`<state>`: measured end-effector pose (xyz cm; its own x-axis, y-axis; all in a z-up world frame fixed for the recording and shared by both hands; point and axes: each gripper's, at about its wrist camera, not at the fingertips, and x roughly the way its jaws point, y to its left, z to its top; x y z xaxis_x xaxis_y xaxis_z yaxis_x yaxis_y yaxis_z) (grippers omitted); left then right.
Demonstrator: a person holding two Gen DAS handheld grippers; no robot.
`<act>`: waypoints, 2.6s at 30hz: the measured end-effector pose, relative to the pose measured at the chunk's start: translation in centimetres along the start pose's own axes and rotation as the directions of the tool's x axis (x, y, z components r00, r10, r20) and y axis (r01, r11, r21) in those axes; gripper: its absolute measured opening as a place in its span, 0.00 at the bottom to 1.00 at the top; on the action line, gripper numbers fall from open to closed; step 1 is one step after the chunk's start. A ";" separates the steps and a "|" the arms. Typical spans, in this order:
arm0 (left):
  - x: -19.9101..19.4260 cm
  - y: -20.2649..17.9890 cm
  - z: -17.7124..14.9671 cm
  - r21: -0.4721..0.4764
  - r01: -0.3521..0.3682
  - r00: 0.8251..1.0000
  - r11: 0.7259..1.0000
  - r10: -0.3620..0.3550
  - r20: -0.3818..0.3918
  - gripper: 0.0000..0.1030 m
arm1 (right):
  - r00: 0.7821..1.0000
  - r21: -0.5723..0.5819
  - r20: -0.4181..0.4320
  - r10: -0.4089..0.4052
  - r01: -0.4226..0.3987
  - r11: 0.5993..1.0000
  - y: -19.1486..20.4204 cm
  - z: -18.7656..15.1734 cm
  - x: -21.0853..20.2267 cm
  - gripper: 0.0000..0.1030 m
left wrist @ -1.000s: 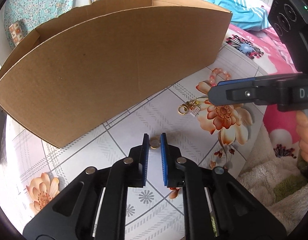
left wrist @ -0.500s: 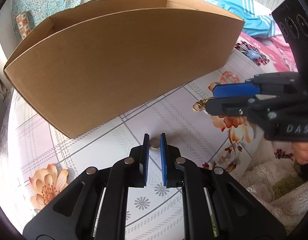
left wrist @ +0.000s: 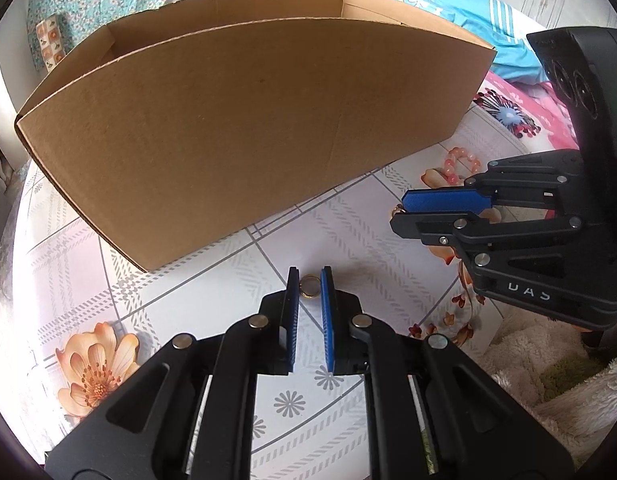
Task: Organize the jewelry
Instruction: 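Close the left gripper on the gold ring while the right gripper grips a small gold charm, then carry the gold ring and charm over the box with both tools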
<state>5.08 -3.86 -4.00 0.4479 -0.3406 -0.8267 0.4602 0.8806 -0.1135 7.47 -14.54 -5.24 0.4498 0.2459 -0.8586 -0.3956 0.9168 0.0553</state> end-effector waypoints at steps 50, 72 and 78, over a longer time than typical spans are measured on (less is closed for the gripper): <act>-10.2 0.2 4.7 0.046 0.113 0.966 0.993 -0.121 0.229 0.09 | 0.935 0.059 0.340 0.098 -0.125 0.990 -3.1 0.1 -10.8 0.10; 4.9 3.0 21.1 -0.120 0.237 0.956 0.964 -0.253 -0.151 0.10 | 0.990 0.206 -0.042 0.131 -0.120 0.971 -14.7 17.5 1.3 0.11; 5.8 3.8 21.7 -0.188 0.268 0.945 0.945 -0.296 -0.141 0.10 | 0.987 0.264 -0.024 0.161 -0.149 0.953 -16.1 17.6 1.6 0.12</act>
<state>26.08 -9.62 2.75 0.1788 -0.5357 -0.8253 0.4103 0.8030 -0.4324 28.64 -23.33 1.41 0.3607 0.3828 -0.8505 -0.2326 0.9200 0.3154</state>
